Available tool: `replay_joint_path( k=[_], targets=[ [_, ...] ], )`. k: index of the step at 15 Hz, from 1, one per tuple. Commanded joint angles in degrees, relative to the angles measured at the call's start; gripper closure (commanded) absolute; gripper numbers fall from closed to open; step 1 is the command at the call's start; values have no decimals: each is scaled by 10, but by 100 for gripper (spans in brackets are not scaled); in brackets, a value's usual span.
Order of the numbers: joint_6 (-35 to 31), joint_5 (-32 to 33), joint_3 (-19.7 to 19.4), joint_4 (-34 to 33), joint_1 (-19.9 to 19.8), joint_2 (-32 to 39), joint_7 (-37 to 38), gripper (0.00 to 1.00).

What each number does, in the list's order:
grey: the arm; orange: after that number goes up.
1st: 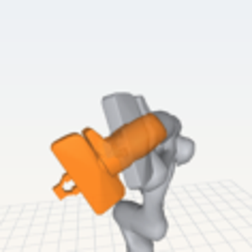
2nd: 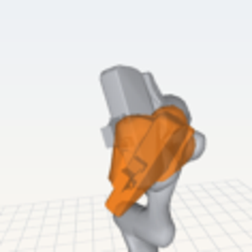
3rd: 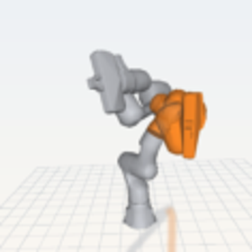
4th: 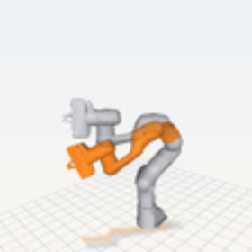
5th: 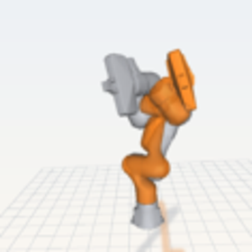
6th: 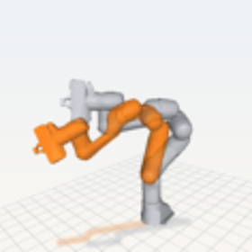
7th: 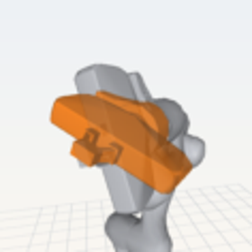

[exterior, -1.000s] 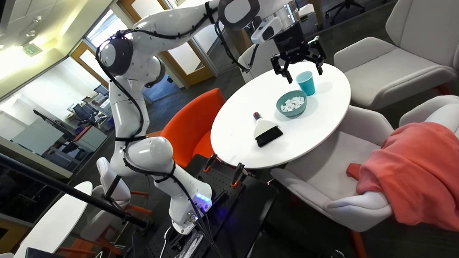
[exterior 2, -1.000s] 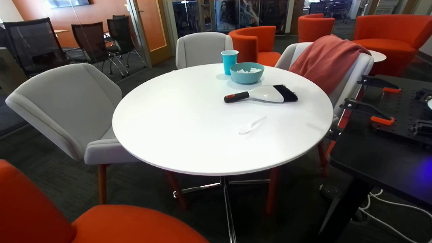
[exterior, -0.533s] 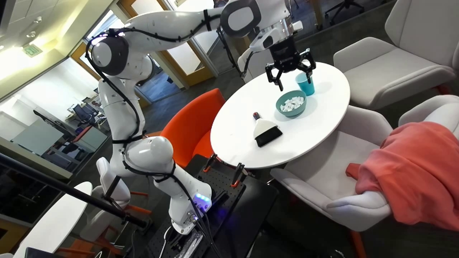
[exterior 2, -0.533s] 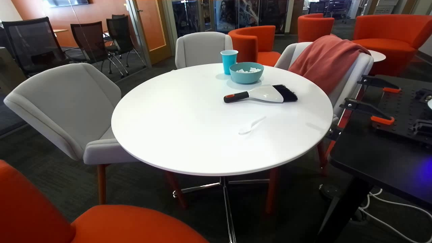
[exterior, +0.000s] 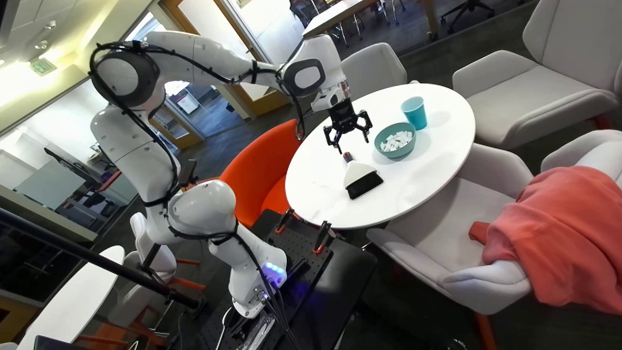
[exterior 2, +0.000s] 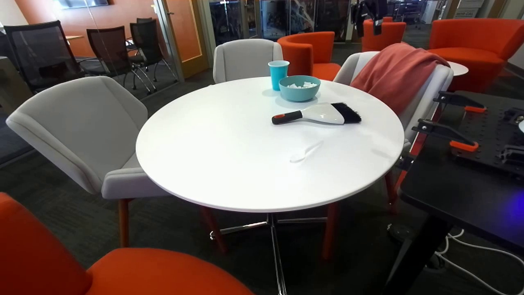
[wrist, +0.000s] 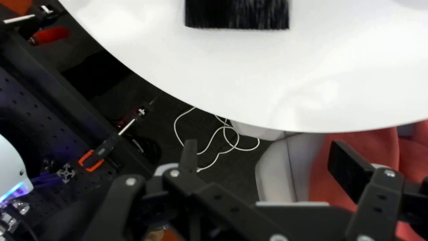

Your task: Move the paint brush to the left

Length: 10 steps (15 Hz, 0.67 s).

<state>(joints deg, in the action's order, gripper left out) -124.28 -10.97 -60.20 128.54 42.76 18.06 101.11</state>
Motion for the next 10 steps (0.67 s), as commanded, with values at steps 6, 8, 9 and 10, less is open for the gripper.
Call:
replay_joint_path(
  k=[6, 8, 9, 10],
  targets=[
    [-51, 137, 227, 89, -158, -115, 20, 0],
    [-72, 137, 234, 95, -165, -119, 26, 0],
    [-92, 134, 261, 101, -183, -115, 29, 0],
    [-127, 126, 309, 108, -216, -106, 40, 0]
  ],
)
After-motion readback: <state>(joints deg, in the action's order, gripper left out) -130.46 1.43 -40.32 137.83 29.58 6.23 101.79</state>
